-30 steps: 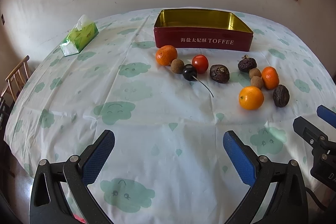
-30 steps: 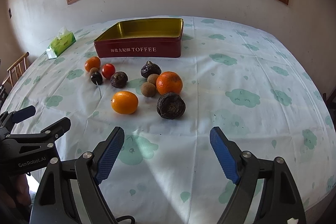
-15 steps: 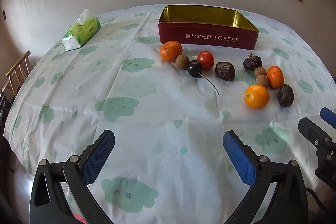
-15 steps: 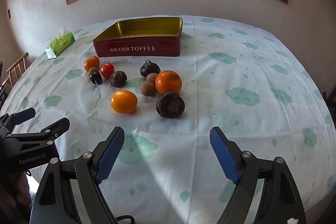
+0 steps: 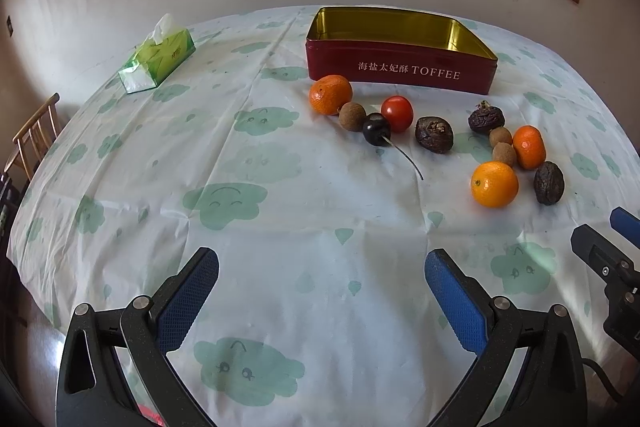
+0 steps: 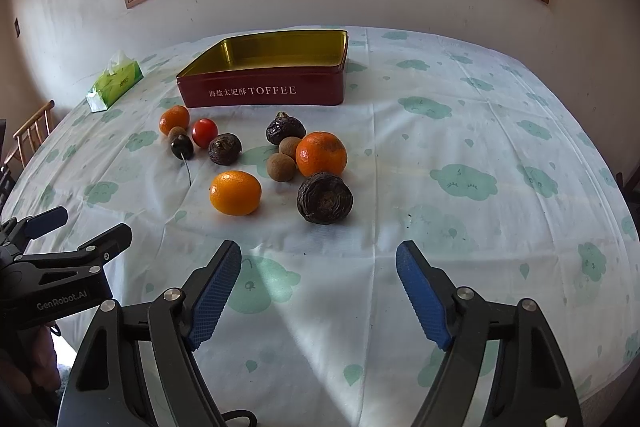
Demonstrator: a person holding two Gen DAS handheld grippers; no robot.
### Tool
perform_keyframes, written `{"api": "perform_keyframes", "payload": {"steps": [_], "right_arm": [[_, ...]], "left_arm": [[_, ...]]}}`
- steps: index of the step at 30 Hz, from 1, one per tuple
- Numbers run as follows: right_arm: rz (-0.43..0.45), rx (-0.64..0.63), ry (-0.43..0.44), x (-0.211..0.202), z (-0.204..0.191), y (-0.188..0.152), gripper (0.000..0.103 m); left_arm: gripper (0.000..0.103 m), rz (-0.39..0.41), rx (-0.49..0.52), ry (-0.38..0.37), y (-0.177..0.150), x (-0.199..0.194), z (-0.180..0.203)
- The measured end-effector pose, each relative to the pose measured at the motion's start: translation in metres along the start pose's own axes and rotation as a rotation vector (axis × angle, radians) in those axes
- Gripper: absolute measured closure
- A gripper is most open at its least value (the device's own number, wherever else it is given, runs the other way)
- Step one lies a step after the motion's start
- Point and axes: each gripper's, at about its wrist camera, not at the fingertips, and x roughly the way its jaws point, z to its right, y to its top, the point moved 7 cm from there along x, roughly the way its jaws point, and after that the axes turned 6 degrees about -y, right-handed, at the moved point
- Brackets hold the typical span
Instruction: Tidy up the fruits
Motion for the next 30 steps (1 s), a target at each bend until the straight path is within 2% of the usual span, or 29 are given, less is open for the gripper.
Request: {"api": "perform_keyframes", "payload": {"steps": [30], "right_arm": [[-0.018,-0.009,0.008,0.0052,-0.0020,-0.0048,0.027]], "left_arm": [[0.001,-0.007,-0.008,-0.003,-0.0046,0.0060,-0.0051]]}}
